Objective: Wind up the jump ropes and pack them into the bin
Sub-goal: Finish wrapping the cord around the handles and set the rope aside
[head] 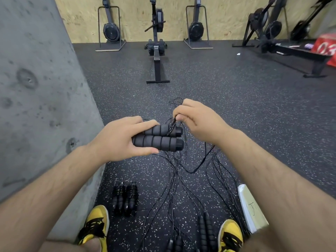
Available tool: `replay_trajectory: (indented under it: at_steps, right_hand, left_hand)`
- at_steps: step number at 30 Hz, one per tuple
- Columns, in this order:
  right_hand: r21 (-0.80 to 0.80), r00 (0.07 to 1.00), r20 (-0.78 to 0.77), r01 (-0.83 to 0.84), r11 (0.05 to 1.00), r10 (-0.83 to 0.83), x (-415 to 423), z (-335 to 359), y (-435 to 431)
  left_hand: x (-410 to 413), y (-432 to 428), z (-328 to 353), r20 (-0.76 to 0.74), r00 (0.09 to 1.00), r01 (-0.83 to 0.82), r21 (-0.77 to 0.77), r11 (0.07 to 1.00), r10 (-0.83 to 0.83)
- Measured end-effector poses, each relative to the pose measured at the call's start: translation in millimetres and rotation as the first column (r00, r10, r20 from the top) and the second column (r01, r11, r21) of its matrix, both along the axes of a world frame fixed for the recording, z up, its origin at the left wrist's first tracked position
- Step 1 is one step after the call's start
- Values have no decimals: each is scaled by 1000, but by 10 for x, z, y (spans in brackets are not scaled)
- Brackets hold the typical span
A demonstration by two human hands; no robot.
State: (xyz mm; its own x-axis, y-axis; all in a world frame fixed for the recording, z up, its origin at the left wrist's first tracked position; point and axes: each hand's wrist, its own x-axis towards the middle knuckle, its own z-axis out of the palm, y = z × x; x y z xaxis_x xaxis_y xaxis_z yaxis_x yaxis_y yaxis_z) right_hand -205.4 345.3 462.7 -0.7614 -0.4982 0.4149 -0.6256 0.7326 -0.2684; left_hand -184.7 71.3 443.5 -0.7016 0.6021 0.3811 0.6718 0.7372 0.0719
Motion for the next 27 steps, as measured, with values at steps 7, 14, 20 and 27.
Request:
replay_trajectory:
  at_steps: [7, 14, 20, 27]
  right_hand:
    - [-385, 927, 370, 101, 917, 53, 166, -144, -219]
    - [-363, 743, 668, 272, 891, 45, 232, -293, -507]
    - [-388, 737, 674, 315, 866, 35, 222, -223, -459]
    - [-251, 722, 689, 322, 913, -65, 290, -268, -536]
  left_hand:
    - [79, 112, 44, -116, 986, -108, 118, 987, 121]
    - [25, 185, 31, -83, 989, -106, 180, 978, 122]
    - [-2, 212, 46, -32, 999, 0, 229, 973, 8]
    - [-62, 151, -68, -166, 961, -197, 147, 969, 220]
